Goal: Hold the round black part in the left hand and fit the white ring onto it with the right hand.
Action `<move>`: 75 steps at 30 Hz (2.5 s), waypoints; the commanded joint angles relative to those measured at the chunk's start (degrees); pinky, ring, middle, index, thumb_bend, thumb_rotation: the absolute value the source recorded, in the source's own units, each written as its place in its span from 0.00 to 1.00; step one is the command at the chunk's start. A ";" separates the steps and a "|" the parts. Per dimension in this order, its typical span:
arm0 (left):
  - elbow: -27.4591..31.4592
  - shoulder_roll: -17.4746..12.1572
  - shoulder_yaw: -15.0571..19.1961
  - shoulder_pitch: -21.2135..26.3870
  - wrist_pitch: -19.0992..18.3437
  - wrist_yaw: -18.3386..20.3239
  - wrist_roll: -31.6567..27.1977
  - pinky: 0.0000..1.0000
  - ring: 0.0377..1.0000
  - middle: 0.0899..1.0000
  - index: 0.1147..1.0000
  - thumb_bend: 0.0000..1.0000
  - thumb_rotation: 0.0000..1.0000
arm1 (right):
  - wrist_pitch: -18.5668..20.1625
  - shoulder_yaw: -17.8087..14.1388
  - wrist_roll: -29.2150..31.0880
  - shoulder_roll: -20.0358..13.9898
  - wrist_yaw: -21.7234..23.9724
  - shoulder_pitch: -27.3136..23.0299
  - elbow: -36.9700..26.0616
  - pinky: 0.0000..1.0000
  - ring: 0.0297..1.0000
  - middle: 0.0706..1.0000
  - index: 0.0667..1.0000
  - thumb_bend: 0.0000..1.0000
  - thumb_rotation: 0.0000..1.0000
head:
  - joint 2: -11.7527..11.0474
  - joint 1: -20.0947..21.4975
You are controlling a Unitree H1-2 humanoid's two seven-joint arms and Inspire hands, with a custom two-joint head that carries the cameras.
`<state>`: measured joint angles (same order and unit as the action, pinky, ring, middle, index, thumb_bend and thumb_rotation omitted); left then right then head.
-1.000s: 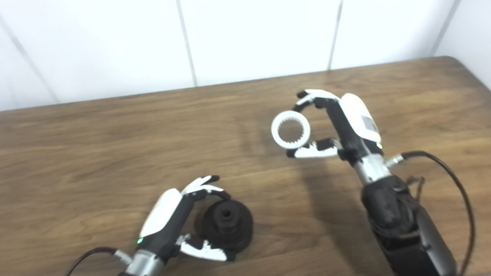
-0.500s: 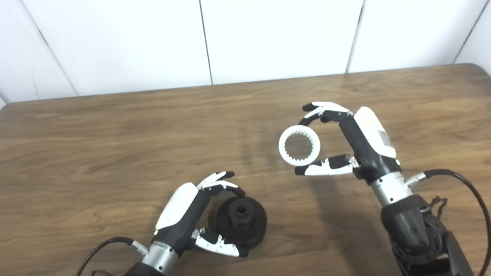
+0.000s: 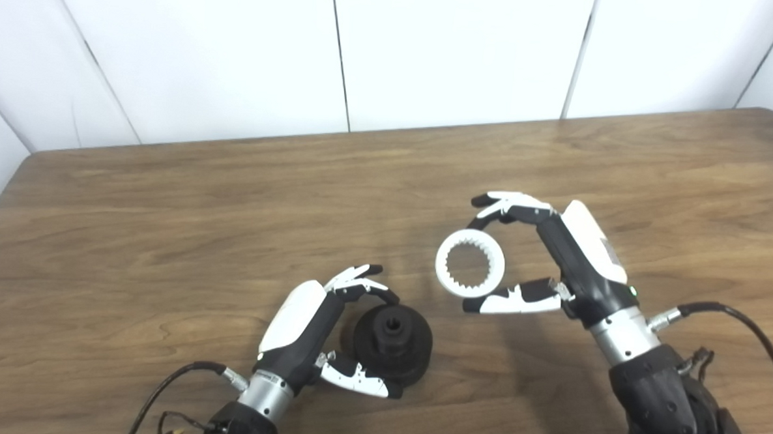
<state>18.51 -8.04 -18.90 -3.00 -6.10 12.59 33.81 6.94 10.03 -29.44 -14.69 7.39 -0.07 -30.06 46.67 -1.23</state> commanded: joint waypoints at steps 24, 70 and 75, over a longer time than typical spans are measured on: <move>-0.37 1.20 -2.02 1.67 -1.03 -0.22 1.63 0.80 0.93 0.90 0.53 0.92 0.18 | -4.81 6.63 -1.37 4.90 2.49 2.00 -0.26 0.69 0.81 0.76 0.44 0.52 0.14 | 0.94 -2.50; 2.13 0.26 -1.04 1.27 -2.24 1.07 0.60 0.80 0.93 0.90 0.52 0.93 0.19 | -3.89 6.77 -5.12 7.08 0.39 1.14 6.22 0.71 0.80 0.76 0.45 0.52 0.14 | 2.95 -0.95; 2.26 0.25 -0.81 1.33 -2.24 1.21 0.60 0.79 0.93 0.90 0.52 0.93 0.18 | -3.57 6.10 -4.82 7.05 0.46 1.48 5.87 0.71 0.80 0.76 0.45 0.52 0.14 | 3.18 -0.85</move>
<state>18.95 -7.39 -19.73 -2.29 -8.45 13.25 35.05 3.47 17.60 -33.87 -7.73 8.79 2.36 -22.22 49.83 -2.02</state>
